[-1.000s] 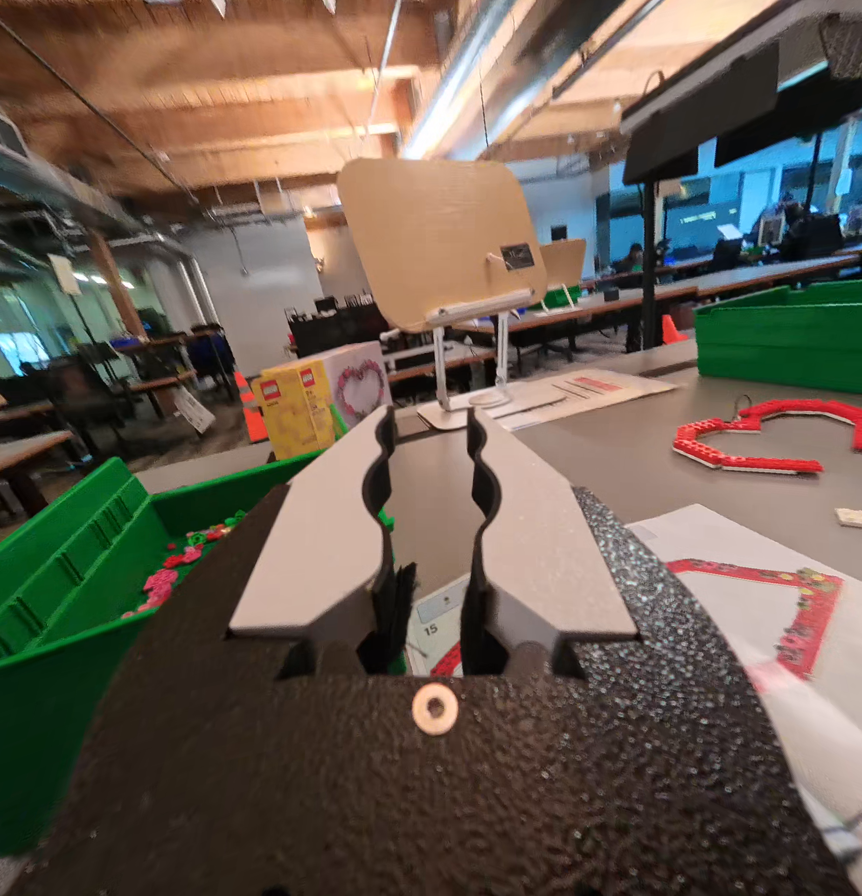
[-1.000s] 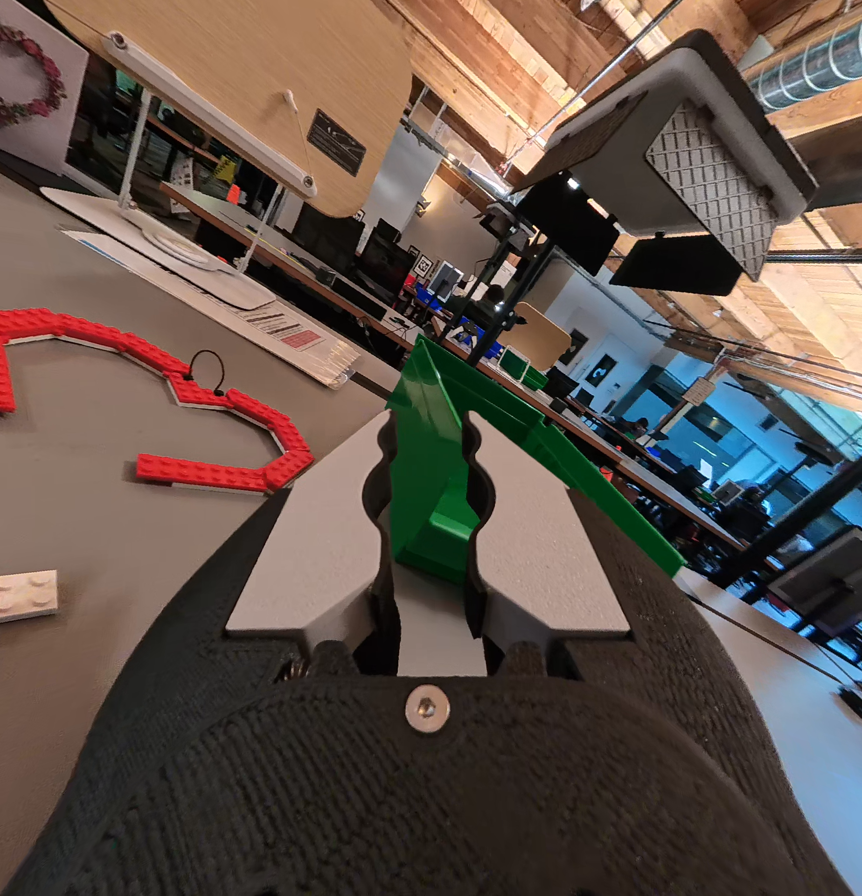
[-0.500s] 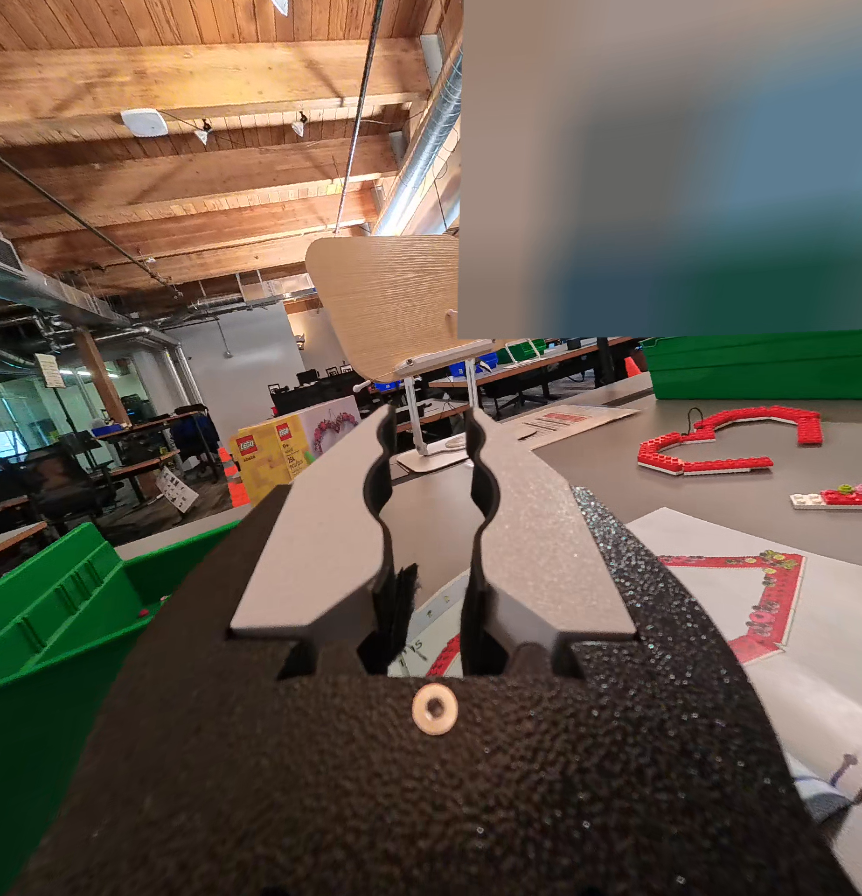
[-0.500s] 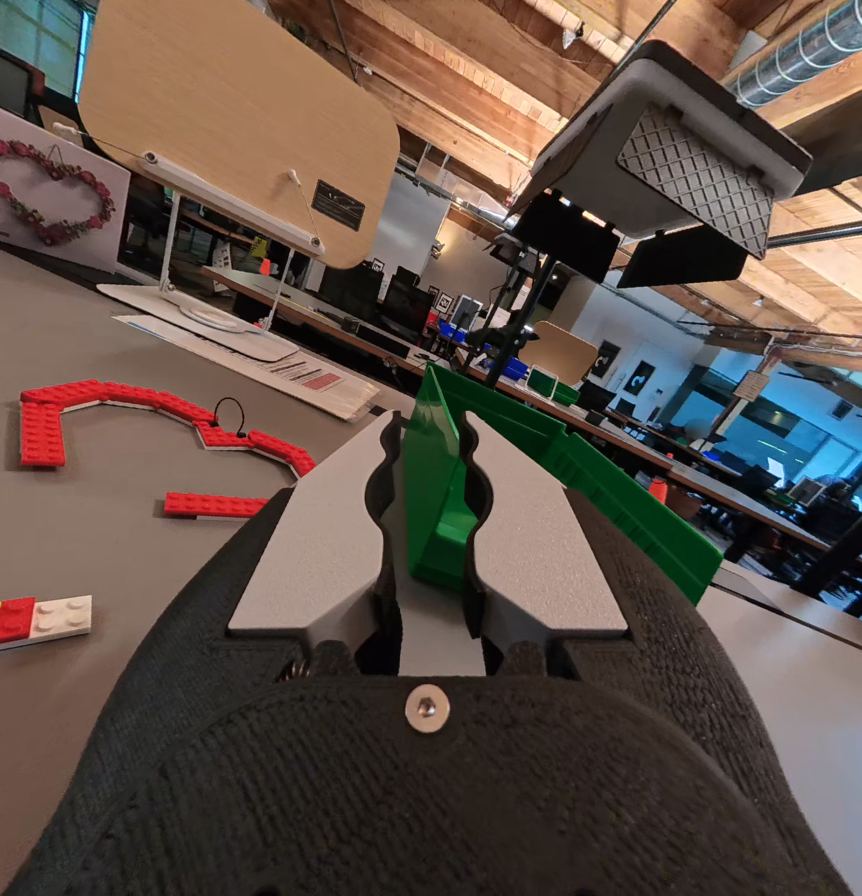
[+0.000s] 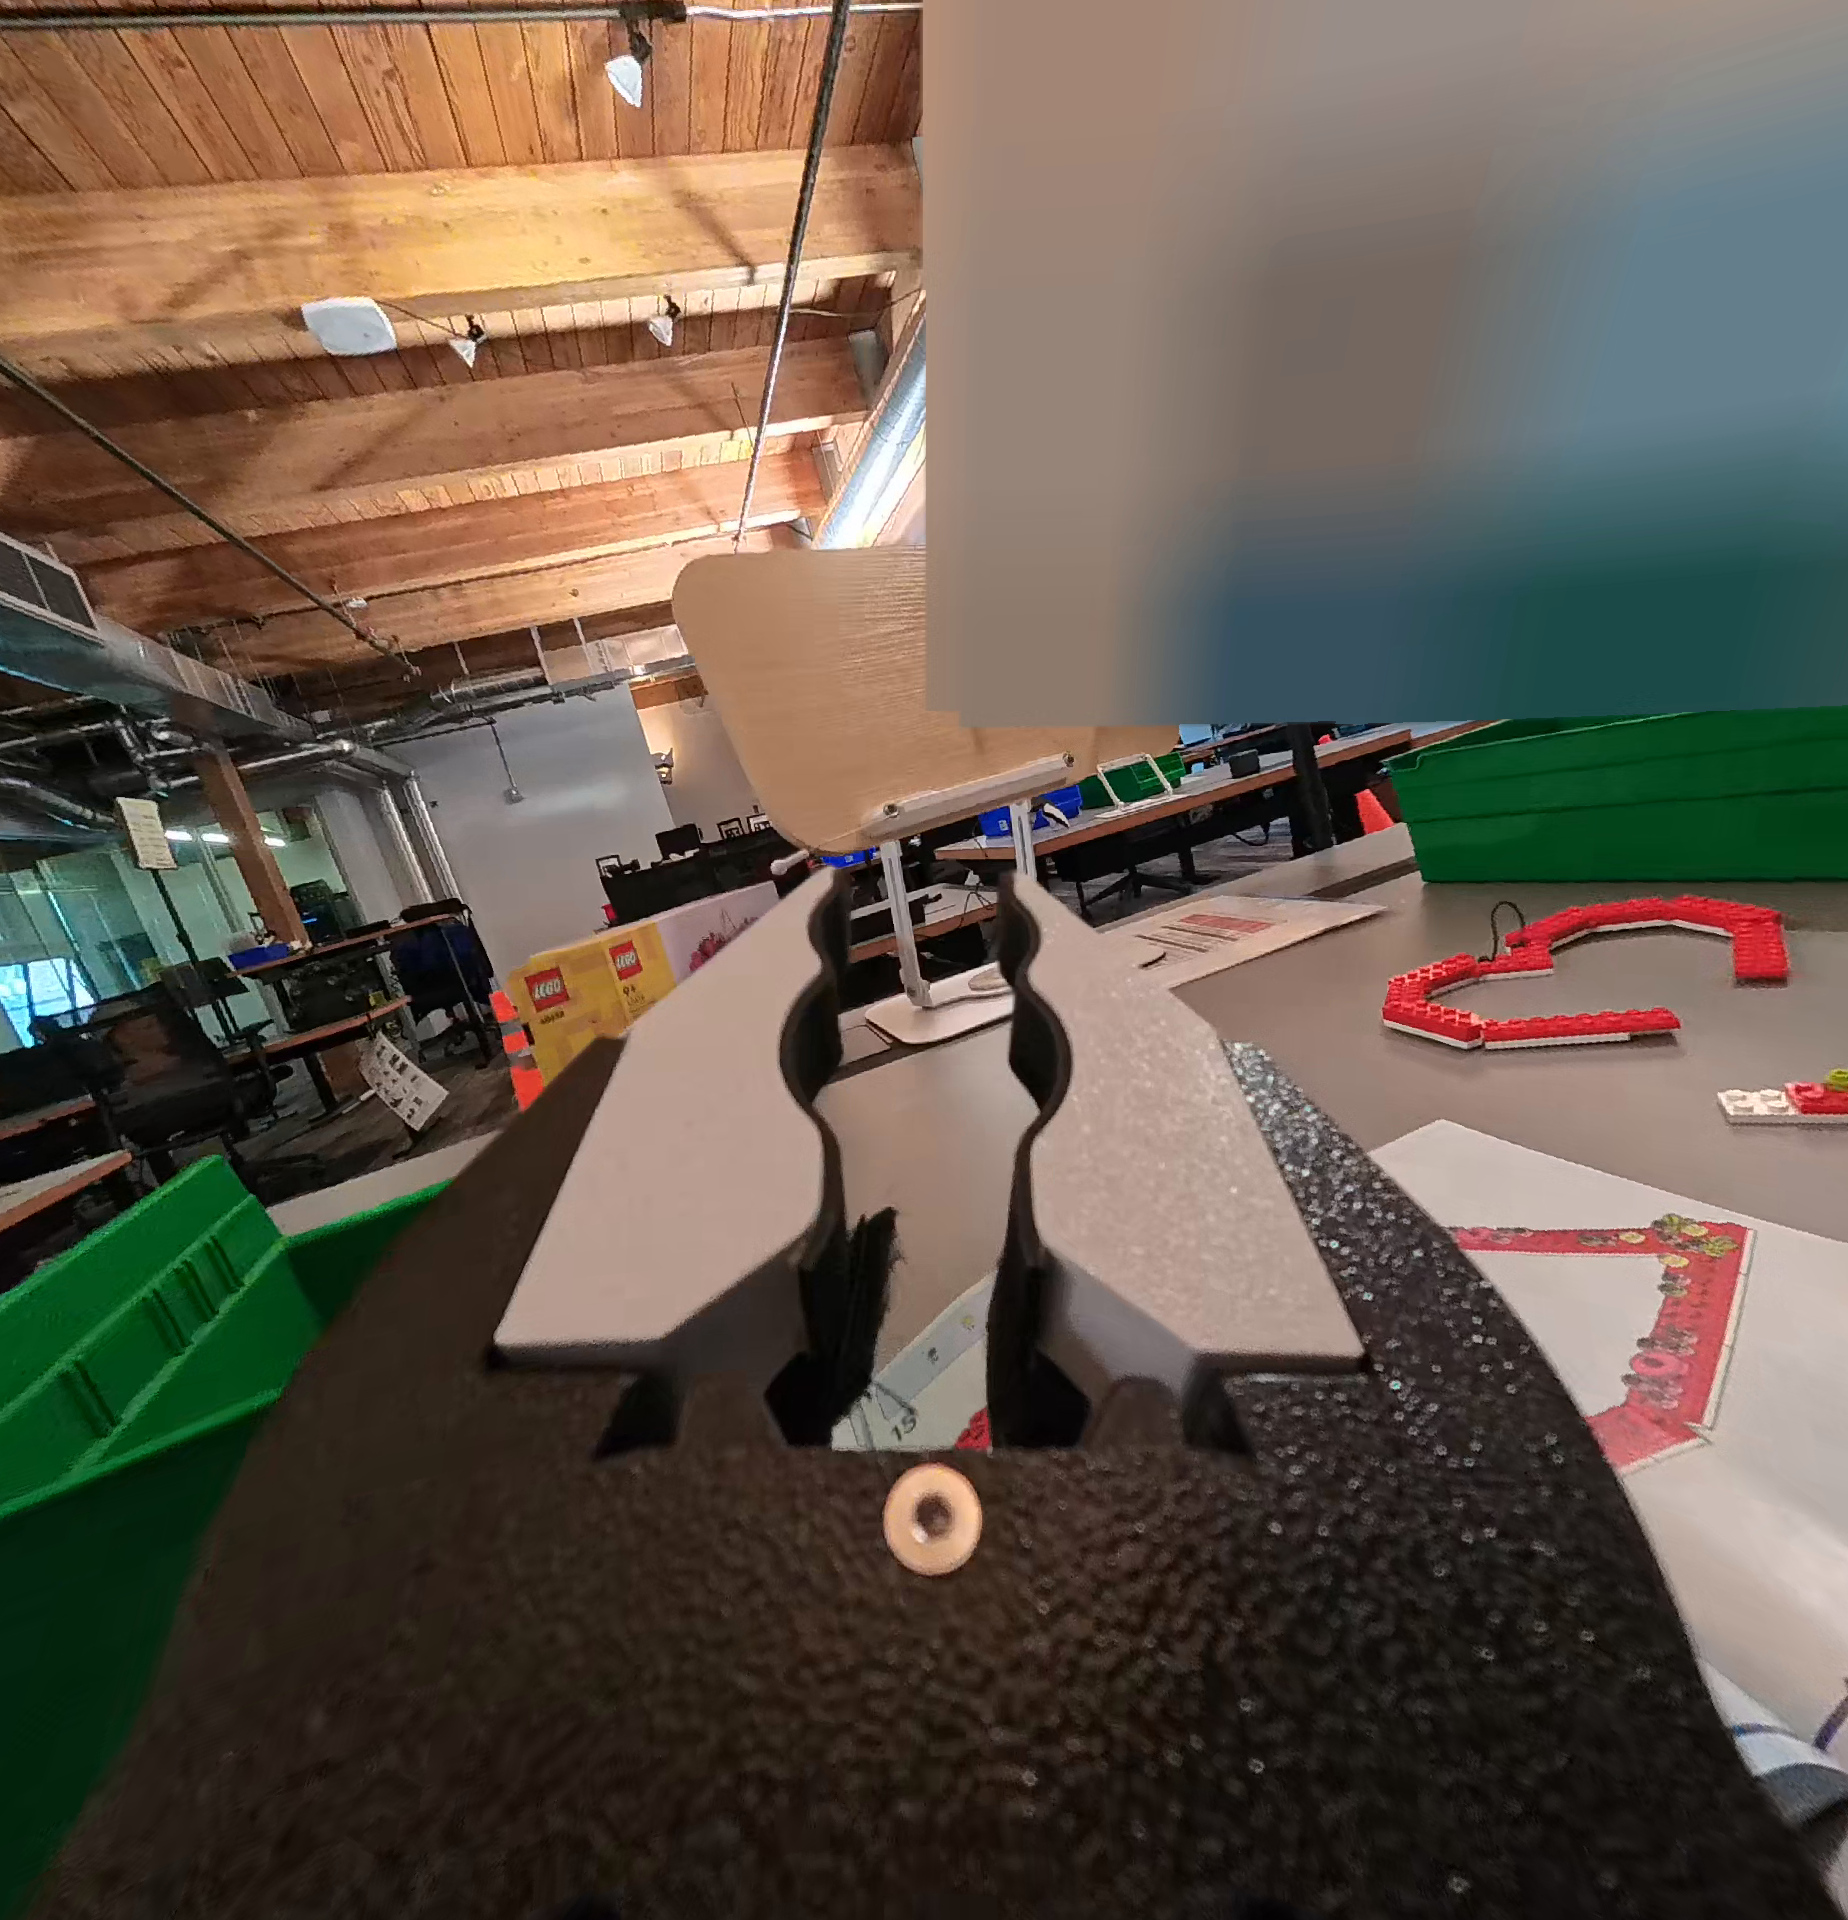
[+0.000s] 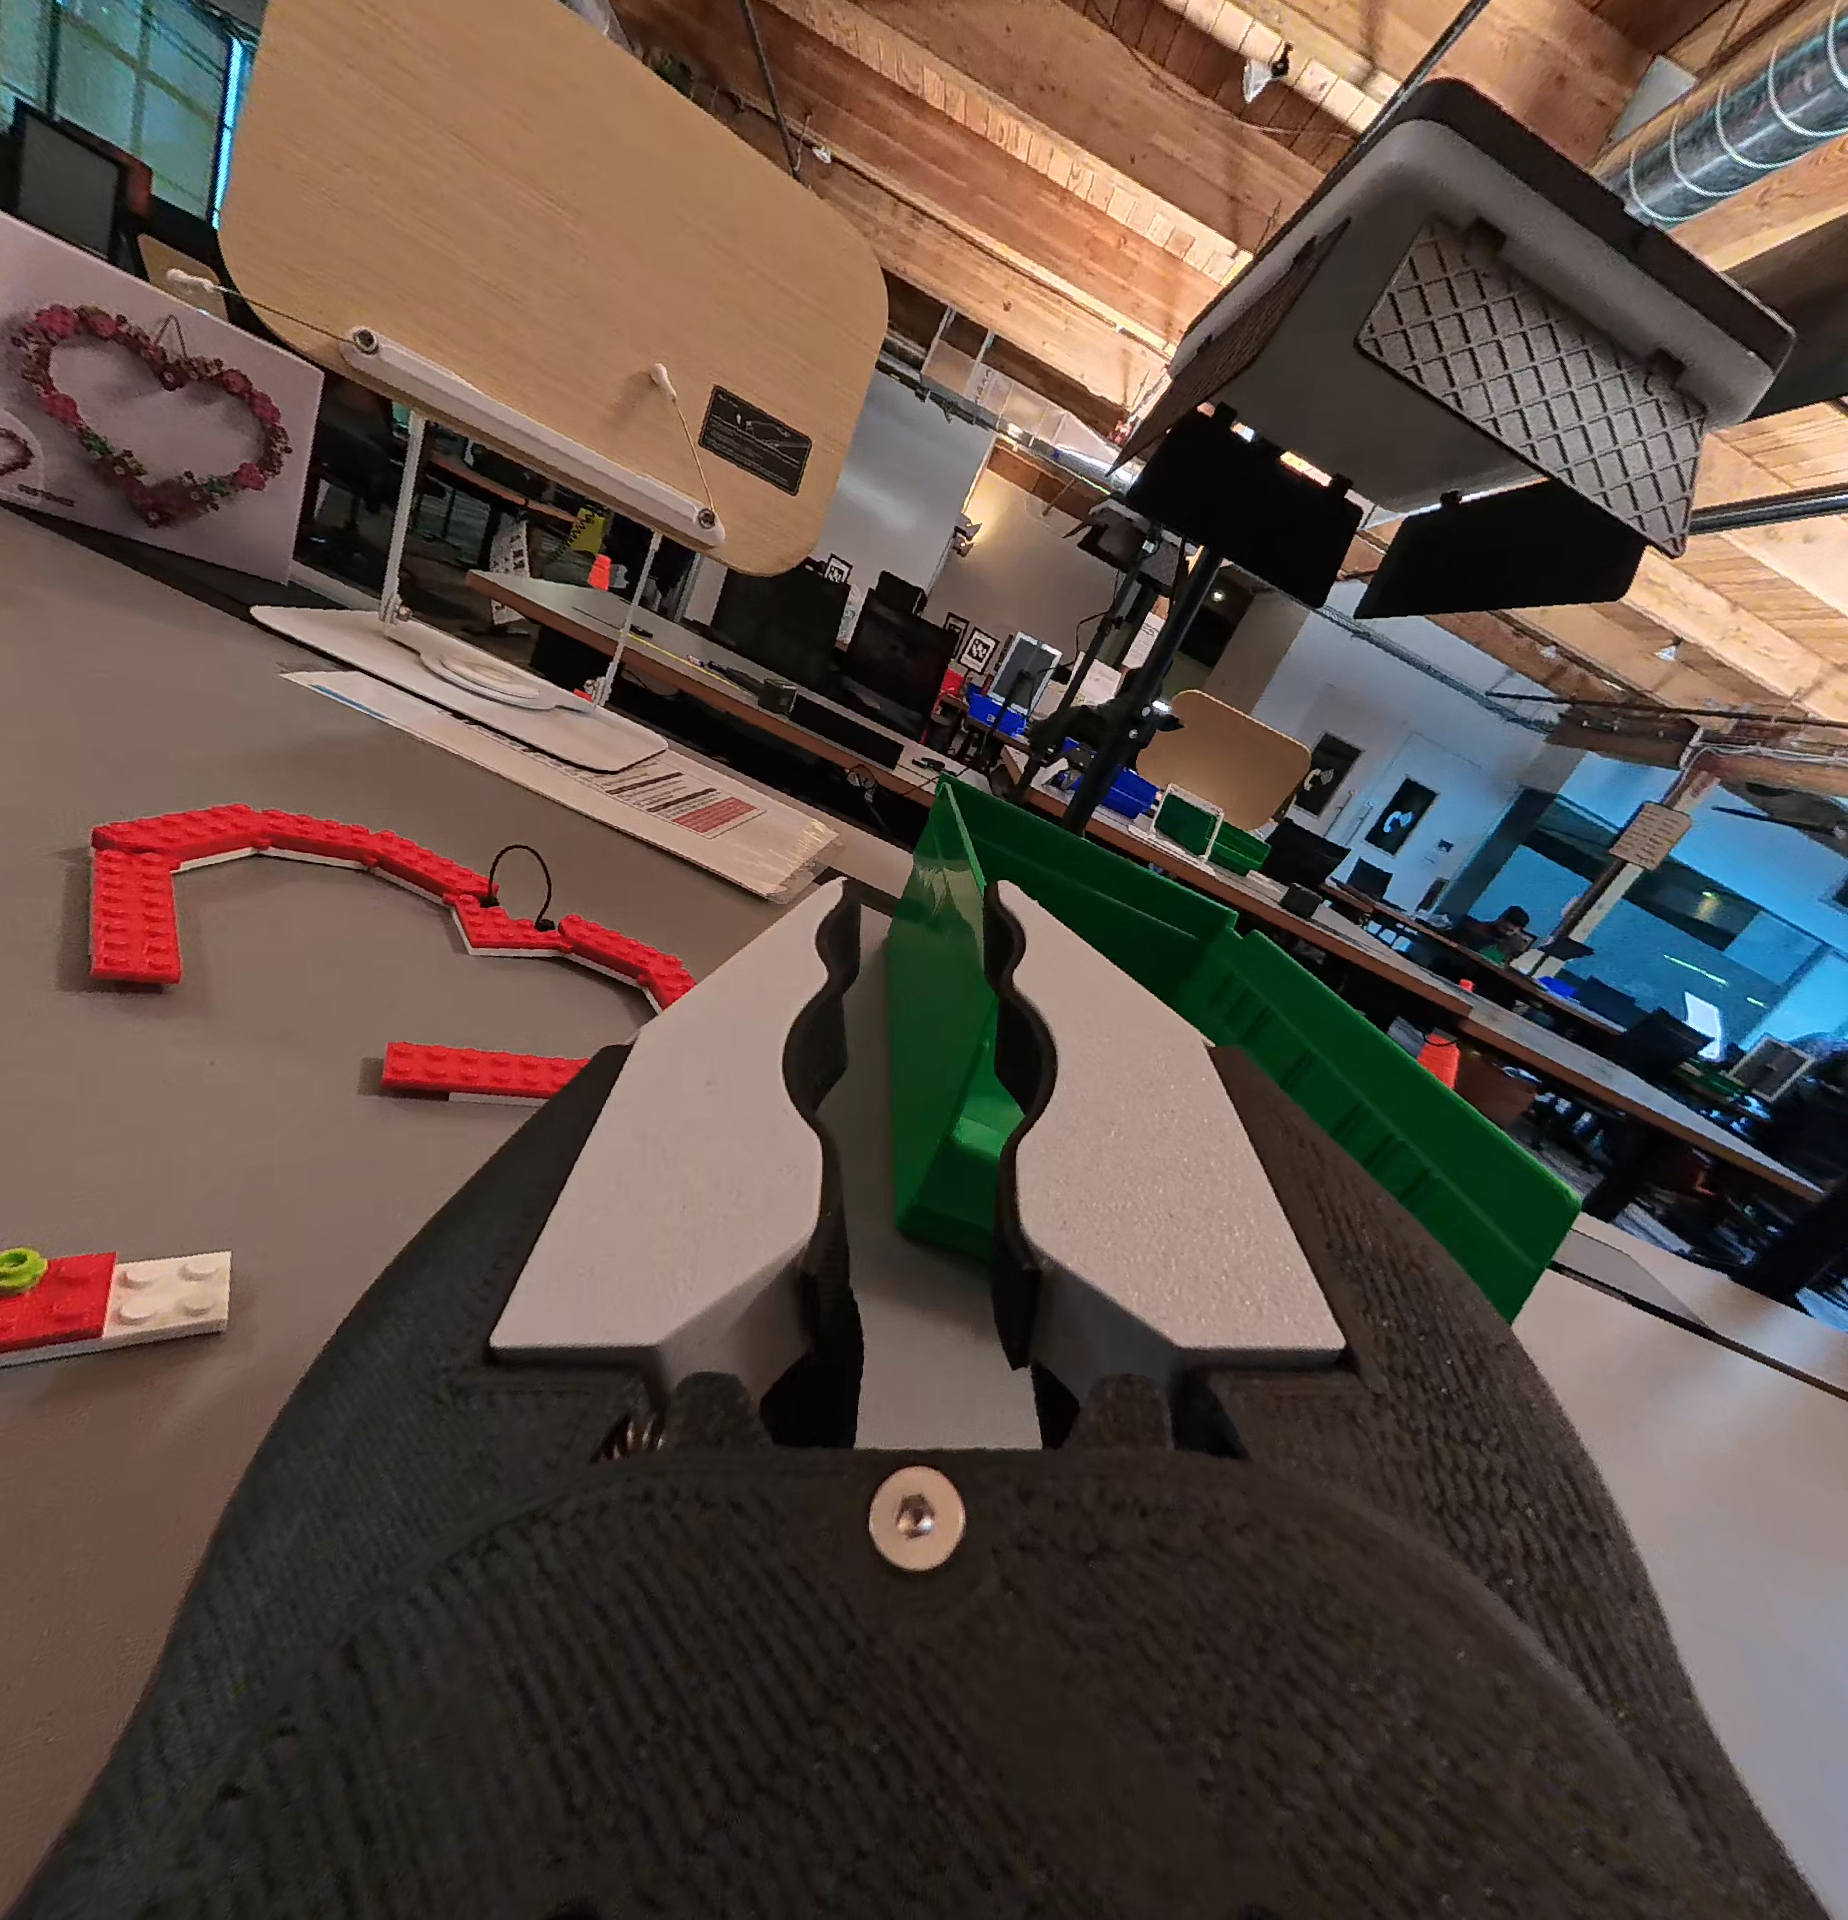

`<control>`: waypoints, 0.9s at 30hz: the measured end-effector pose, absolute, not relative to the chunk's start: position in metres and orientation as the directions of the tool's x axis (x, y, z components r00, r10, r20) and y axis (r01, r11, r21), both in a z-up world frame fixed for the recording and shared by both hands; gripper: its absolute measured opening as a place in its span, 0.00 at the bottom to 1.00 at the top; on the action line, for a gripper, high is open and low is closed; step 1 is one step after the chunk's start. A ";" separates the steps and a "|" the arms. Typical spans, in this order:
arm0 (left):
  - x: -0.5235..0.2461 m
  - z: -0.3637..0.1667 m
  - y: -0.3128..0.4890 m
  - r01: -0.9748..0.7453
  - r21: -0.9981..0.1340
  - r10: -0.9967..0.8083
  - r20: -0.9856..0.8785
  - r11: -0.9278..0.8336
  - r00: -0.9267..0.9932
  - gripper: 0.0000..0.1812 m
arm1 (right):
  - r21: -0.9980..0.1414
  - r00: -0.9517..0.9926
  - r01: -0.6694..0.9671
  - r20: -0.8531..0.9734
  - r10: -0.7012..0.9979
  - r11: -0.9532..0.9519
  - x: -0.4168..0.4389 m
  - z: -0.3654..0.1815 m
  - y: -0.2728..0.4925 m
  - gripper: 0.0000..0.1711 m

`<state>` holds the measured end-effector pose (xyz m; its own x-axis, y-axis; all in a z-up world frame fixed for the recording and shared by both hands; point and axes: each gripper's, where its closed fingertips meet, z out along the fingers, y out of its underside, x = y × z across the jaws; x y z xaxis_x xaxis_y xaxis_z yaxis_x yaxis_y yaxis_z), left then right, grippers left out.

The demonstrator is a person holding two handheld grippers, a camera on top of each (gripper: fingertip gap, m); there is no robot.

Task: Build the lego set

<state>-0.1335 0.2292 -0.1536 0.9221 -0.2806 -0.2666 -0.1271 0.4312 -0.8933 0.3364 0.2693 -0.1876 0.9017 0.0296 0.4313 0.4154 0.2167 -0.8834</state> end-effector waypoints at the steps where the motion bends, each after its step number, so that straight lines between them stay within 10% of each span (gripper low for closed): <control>1: -0.132 -0.152 0.228 -0.138 -0.889 -0.276 -0.278 0.436 0.920 0.14 | -0.884 0.902 0.415 0.431 0.031 0.217 0.336 -0.188 0.269 0.13; 27: -0.237 -0.071 0.211 -0.160 -0.903 -0.002 -0.176 0.399 0.984 0.19 | -0.890 0.909 0.397 0.415 0.039 0.223 0.338 -0.187 0.270 0.12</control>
